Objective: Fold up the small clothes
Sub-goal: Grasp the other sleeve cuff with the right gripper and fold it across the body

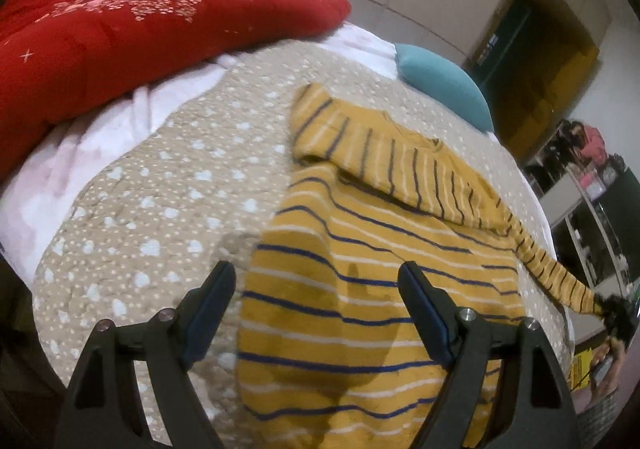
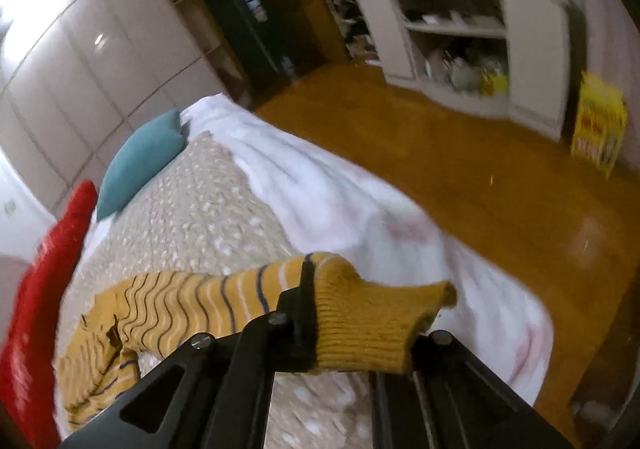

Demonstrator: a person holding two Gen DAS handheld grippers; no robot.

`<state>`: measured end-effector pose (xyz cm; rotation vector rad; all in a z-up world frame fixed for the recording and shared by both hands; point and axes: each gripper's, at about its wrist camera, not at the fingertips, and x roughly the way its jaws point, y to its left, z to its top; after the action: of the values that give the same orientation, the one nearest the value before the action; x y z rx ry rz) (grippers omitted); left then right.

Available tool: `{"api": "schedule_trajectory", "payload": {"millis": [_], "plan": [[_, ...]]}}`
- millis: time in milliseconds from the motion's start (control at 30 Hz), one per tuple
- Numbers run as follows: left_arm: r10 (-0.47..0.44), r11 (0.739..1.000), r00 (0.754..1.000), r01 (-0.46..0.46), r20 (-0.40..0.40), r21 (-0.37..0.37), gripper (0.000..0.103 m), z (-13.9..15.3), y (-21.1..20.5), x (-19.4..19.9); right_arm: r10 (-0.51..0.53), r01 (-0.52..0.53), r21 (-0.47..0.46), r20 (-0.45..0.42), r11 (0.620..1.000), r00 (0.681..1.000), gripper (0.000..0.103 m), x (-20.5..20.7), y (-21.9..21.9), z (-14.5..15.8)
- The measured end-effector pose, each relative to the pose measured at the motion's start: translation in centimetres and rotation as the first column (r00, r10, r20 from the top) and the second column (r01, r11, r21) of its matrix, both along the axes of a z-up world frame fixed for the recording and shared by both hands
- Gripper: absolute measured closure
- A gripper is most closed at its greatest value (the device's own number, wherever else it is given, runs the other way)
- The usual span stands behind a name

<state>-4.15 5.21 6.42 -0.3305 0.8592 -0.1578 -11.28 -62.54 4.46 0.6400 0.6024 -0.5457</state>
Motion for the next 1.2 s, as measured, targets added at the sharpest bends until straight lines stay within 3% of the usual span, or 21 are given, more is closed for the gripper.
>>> {"api": "schedule_trajectory", "payload": {"millis": [100,233,400,533,633,800,900,967,1067,1133,1200], "plan": [[0.009,1.000,1.000,-0.009,0.005,-0.006,0.021,-0.1,0.7,-0.4,0.142,-0.141,-0.065,0.010,0.988,0.990,0.097,4.2,4.0,3.5],[0.006,1.000,1.000,-0.006,0.025,0.010,0.021,-0.3,1.4,-1.1,0.384,-0.380,-0.092,0.032,0.920,0.923,0.097,10.9,12.4,6.9],[0.016,0.998,0.998,-0.019,0.053,0.053,0.021,-0.8,2.8,-2.0,0.646,-0.644,-0.071,0.019,0.762,0.763,0.097,19.9,25.6,7.5],[0.044,0.999,0.998,-0.045,0.038,0.026,0.021,-1.9,5.1,-2.4,0.778,-0.778,-0.047,-0.018,0.627,0.628,0.097,25.2,35.8,5.7],[0.066,0.998,0.997,-0.066,0.028,0.009,0.021,-2.5,6.5,-2.5,0.828,-0.829,-0.009,-0.051,0.559,0.559,0.097,28.4,41.4,3.4],[0.077,0.997,0.997,-0.076,0.016,-0.023,0.021,-3.2,8.0,-2.5,0.868,-0.876,0.021,-0.146,0.482,0.474,0.097,33.0,48.2,-0.9],[0.076,0.997,0.997,-0.075,0.012,-0.032,0.021,-3.5,8.3,-2.4,0.875,-0.894,0.026,-0.221,0.447,0.431,0.093,33.7,50.9,-3.5],[0.078,0.996,0.997,-0.078,0.006,-0.043,0.021,-3.7,8.5,-2.4,0.871,-0.900,0.006,-0.254,0.436,0.420,0.089,34.0,52.2,-4.0],[0.086,0.995,0.996,-0.086,-0.008,-0.057,0.021,-4.1,8.7,-2.3,0.895,-0.926,0.008,-0.260,0.377,0.362,0.072,33.6,53.9,-4.4],[0.089,0.994,0.996,-0.090,-0.012,-0.058,0.021,-4.1,8.6,-2.4,0.913,-0.948,-0.002,-0.267,0.319,0.308,0.051,32.9,55.7,-4.3],[0.093,0.994,0.996,-0.094,-0.006,-0.052,0.021,-3.8,8.6,-2.6,0.939,-0.965,0.012,-0.234,0.263,0.253,0.050,31.8,56.5,-3.6]]}}
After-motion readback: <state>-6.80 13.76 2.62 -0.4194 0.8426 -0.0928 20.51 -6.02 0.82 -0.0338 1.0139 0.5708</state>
